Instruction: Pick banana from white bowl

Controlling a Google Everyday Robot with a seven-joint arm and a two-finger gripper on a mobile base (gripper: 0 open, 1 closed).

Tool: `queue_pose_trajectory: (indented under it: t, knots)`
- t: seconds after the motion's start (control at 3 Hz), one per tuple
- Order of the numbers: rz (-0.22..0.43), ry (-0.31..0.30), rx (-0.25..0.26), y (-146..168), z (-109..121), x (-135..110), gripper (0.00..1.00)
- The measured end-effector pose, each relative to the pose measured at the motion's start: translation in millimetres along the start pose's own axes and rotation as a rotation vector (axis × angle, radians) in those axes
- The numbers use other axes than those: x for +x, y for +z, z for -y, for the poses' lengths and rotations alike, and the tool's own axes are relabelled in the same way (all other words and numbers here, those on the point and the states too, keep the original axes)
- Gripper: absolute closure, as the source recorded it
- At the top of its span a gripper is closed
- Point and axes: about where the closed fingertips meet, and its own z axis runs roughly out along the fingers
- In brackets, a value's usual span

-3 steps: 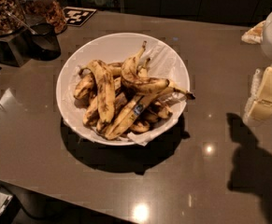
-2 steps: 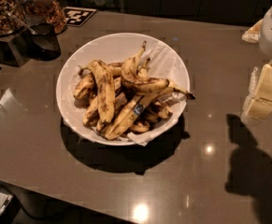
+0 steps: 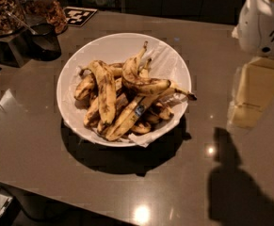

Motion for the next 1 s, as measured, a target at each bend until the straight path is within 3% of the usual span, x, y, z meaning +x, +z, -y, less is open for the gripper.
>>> queue_pose_trajectory:
  t: [0.33, 1.0]
  knots:
    - [0.022, 0.0, 0.034, -7, 3, -6, 0.0]
    - [-0.054, -0.076, 0.05, 9, -2, -67, 0.0]
